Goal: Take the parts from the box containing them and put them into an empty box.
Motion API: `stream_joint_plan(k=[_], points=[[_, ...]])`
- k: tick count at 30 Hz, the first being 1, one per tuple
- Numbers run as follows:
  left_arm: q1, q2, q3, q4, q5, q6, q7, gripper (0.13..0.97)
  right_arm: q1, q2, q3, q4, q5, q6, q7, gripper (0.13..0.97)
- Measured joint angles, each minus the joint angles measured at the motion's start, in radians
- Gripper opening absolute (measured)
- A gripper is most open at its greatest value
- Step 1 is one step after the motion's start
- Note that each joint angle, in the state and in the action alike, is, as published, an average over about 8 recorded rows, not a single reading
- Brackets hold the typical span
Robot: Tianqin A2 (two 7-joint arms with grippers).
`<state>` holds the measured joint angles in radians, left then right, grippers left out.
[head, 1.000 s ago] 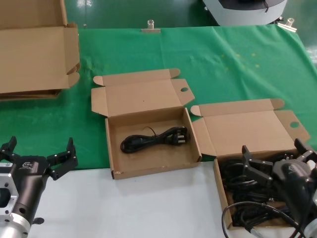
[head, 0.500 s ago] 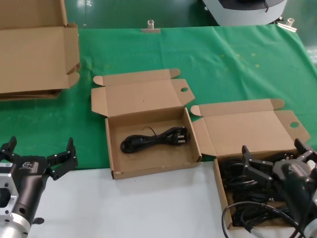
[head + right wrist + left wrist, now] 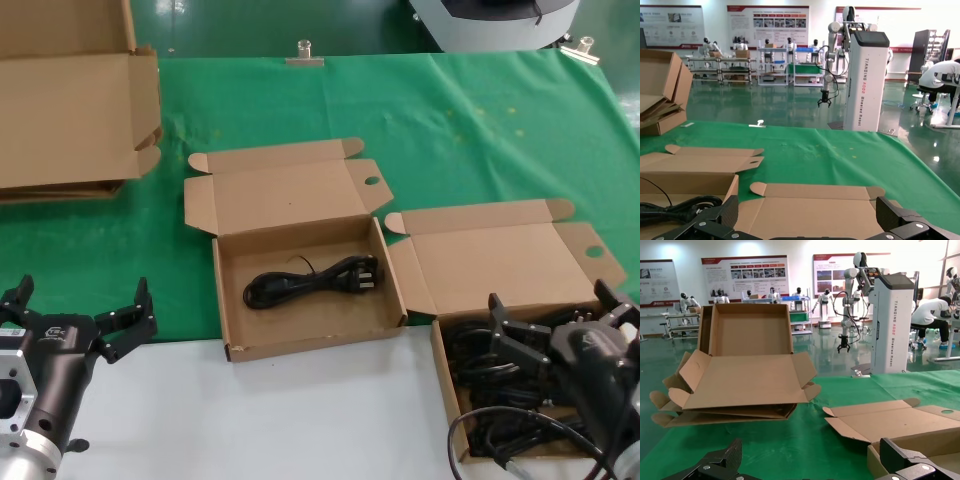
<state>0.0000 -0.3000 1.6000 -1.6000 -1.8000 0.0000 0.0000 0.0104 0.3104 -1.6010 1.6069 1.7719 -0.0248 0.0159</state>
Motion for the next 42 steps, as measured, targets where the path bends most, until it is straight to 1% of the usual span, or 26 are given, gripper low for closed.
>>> stream_joint_plan(k=[42], points=[[0.0,0.0,0.0,0.0,0.0,0.0,0.0,0.966,0.0,0.0,0.0,0.0,0.0,0.0,0.0,0.966]])
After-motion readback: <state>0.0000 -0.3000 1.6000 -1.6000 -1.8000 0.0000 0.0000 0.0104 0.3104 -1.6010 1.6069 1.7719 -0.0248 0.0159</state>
